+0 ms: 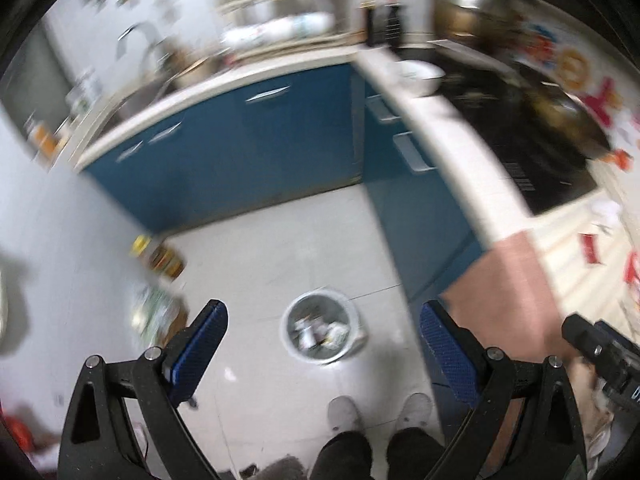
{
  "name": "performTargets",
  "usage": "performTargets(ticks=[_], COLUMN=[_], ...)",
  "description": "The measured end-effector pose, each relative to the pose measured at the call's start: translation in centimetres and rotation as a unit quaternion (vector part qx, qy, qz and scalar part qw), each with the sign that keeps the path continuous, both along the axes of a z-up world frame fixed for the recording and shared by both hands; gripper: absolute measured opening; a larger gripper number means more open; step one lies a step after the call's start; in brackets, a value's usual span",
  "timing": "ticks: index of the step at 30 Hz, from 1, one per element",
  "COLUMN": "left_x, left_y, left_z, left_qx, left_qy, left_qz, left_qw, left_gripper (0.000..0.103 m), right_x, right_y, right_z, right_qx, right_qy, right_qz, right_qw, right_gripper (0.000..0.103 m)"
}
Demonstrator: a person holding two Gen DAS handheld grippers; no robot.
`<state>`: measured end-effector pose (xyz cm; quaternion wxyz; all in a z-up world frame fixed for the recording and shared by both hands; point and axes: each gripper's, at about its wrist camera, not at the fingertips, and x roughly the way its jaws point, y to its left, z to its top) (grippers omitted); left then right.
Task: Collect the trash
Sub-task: 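Raise both tools from the bin back toward the counter, then grasp the red sauce packet with left tool while right tool grasps white sachet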
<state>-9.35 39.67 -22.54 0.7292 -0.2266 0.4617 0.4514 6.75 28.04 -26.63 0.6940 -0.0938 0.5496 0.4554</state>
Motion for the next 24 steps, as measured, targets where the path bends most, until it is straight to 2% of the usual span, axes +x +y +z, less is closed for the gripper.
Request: performTargets(ticks=[2,5,8,10,12,15,17,19,21,23,24], left_x=[4.8,11.9,17.5,21.2,23.4,26.6,27.8,28.2,28.7,28.8,28.9], left_y=[-1.6,-4.4,-8.0,-10.5,-12.6,-15.5,-16.5,-17.2,-17.2,-16.9,-16.7], left_z=[0.7,0.3,-1.7,-4.0,-5.9,-9.4,-11.3,-12.2,-12.7,-12.7,-12.9], left_qx=[0.0,-0.007,-0.017,-0.032,-0.051,-0.068,-0.075,-0.081,-0.079,-0.073,-0.073], left_qy=[-0.002,0.008,0.034,0.058,0.073,0.115,0.14,0.152,0.159,0.164,0.164], left_qz=[-0.046,-0.11,-0.162,-0.201,-0.226,-0.253,-0.258,-0.259,-0.258,-0.252,-0.249], left_qw=[0.999,0.9939,0.986,0.9773,0.97,0.9583,0.9528,0.9502,0.9498,0.9509,0.9518], left_gripper=[0.098,0.098,0.098,0.098,0.098,0.098,0.098,0.098,0.098,0.098,0.098], right_x=[3.8,8.9,13.3,15.6,17.2,18.3,18.5,18.3,17.6,17.0,16.8], right_y=[-3.8,-10.2,-17.1,-21.6,-25.9,-29.0,-29.4,-28.7,-26.9,-26.1,-25.7], right_z=[0.6,-0.6,-3.4,-6.2,-9.3,-13.2,-14.9,-15.8,-15.7,-15.5,-15.2], right_qx=[-0.01,-0.047,-0.105,-0.15,-0.175,-0.197,-0.2,-0.2,-0.228,-0.224,-0.217], right_qy=[-0.001,-0.001,0.004,0.02,0.057,0.097,0.108,0.105,0.052,0.024,0.01], right_qz=[-0.053,-0.136,-0.226,-0.278,-0.332,-0.363,-0.363,-0.348,-0.323,-0.315,-0.31], right_qw=[0.999,0.99,0.969,0.949,0.925,0.906,0.904,0.91,0.917,0.922,0.926], right_gripper=[0.103,0.103,0.103,0.103,0.103,0.103,0.103,0.096,0.095,0.089,0.078])
